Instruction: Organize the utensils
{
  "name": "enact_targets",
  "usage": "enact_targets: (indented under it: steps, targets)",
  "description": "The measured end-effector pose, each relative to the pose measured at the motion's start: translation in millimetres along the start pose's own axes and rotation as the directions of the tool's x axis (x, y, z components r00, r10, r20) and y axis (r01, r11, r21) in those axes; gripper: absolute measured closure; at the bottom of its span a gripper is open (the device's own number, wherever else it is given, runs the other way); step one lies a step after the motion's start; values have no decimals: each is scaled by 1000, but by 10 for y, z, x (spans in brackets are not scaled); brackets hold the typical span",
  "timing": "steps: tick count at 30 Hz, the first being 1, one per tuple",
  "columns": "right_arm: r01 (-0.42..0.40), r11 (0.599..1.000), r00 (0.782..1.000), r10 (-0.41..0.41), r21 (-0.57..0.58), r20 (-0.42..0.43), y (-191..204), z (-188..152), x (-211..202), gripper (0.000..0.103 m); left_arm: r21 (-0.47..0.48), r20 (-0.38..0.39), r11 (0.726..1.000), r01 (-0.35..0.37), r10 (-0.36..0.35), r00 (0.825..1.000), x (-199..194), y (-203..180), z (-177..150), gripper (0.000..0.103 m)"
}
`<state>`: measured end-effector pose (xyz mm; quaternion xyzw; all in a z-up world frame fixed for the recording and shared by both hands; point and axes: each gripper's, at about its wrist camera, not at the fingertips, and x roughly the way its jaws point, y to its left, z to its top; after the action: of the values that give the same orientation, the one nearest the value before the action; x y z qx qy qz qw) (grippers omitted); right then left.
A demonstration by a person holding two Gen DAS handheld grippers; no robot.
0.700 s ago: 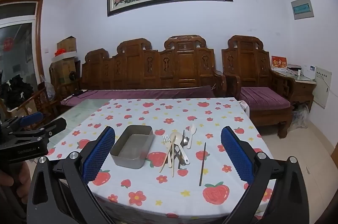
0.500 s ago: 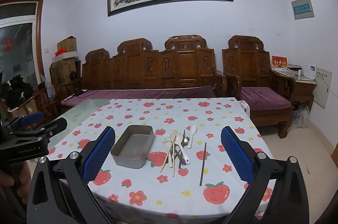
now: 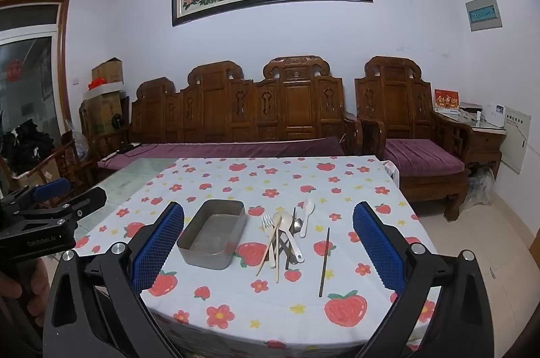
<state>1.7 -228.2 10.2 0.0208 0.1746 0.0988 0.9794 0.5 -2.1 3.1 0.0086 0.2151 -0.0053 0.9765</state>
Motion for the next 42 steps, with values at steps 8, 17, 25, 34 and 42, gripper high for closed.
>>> enact_targets:
  steps: [8,17,25,34,42]
  targets:
    - [0,1000,1000,0,0,-2,2,-4,7,3,-1,3,1000,0,0,1000,-4,8,-8,8]
    - [-1,1000,1000,1,0,-1,2,-4,5,3,0,4,1000,0,0,1000,-26,-24,16,8]
    - [-1,1000,1000,1,0,0,2,-1,-4,3,8,13,1000,7,-7,1000,-146,-189,154,8]
    - [-2,1000,1000,2,1,-1,4,2,-13,3,11,20,1000,13,-14,1000,-185,-179,168,8]
    - [-1,1000,1000,1,1,2,-1,5,-18,3,10,23,1000,14,-14,1000,-198,-177,163,8]
